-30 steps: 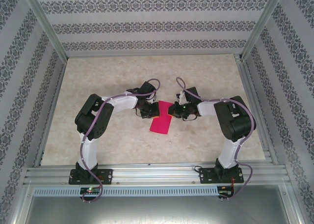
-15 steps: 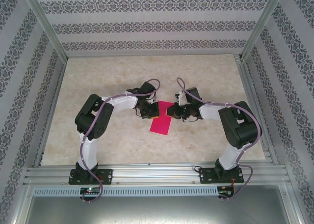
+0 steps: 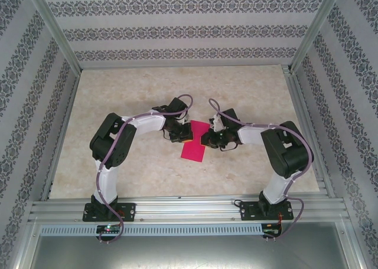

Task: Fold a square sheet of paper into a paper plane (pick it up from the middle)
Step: First fold in half a square sheet of paper at the center of the table.

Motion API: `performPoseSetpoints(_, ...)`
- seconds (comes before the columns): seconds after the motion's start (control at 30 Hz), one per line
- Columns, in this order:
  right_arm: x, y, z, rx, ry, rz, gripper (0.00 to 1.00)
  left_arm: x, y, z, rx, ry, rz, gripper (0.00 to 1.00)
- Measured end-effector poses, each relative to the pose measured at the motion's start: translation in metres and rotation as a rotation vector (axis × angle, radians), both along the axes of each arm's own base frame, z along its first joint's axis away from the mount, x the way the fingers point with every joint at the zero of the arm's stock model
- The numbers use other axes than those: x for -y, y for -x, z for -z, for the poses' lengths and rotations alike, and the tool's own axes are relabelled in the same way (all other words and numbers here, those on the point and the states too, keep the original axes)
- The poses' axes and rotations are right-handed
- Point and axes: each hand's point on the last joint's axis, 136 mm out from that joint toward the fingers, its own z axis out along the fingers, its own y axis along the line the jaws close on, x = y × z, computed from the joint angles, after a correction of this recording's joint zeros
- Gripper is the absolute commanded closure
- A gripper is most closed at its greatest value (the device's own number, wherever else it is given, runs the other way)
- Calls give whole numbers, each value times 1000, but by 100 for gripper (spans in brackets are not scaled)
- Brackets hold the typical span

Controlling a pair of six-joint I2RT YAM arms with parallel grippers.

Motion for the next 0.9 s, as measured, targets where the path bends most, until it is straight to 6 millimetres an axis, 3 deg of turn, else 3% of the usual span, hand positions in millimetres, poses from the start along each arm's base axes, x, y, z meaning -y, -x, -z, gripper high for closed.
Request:
performPoseSetpoints(0.2, -9, 3, -34, 89, -43, -20, 89, -3, -6, -33, 76, 10, -15, 87)
performPoseSetpoints(0.37, -14, 30, -12, 34, -44, -32, 89, -12, -8, -60, 157, 1, -42, 85)
performPoseSetpoints(0.5, -10, 44, 14, -35, -29, -22, 89, -23, -2, -59, 168, -27, -60, 84)
performPoseSetpoints(0.67, -11, 41, 13, -26, -43, -25, 89, -33, 4, -51, 161, -59, -71, 82)
performPoseSetpoints(0.9, -20, 39, 13, -38, -27, -132, 89, -43, 7, -55, 175, -74, -98, 78)
